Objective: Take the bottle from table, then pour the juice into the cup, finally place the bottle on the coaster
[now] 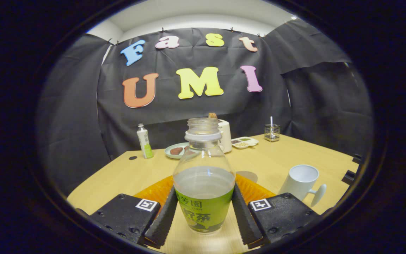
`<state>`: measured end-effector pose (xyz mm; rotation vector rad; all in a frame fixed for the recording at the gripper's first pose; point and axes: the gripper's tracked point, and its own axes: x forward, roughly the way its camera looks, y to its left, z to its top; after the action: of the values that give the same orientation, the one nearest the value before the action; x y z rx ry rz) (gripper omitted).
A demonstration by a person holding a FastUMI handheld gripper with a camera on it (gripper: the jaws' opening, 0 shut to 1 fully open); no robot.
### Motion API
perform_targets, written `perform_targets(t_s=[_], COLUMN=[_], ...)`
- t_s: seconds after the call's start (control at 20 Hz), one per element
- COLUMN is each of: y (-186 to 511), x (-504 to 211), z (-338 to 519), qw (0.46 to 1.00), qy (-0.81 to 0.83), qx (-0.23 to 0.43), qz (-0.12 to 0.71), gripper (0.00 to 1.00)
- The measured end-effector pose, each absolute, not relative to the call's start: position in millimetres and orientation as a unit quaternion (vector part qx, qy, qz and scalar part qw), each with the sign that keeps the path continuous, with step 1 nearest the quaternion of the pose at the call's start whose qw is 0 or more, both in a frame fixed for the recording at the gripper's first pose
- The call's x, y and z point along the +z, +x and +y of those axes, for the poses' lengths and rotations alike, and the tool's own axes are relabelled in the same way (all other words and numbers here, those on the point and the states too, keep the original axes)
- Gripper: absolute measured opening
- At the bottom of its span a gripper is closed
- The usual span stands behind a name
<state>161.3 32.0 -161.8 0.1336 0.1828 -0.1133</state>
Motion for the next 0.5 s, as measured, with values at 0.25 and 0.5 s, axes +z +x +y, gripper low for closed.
perform_targets(t_s=[0.25,0.5], y=[153.4,153.1], x=[-147.0,-132.6], z=[37.1,26.0], qw=[0.987,0.971], qy=[0.111,0.208], qx=[-0.034,-0.014], qz=[0.111,0.118], gripper=[0.81,0.81])
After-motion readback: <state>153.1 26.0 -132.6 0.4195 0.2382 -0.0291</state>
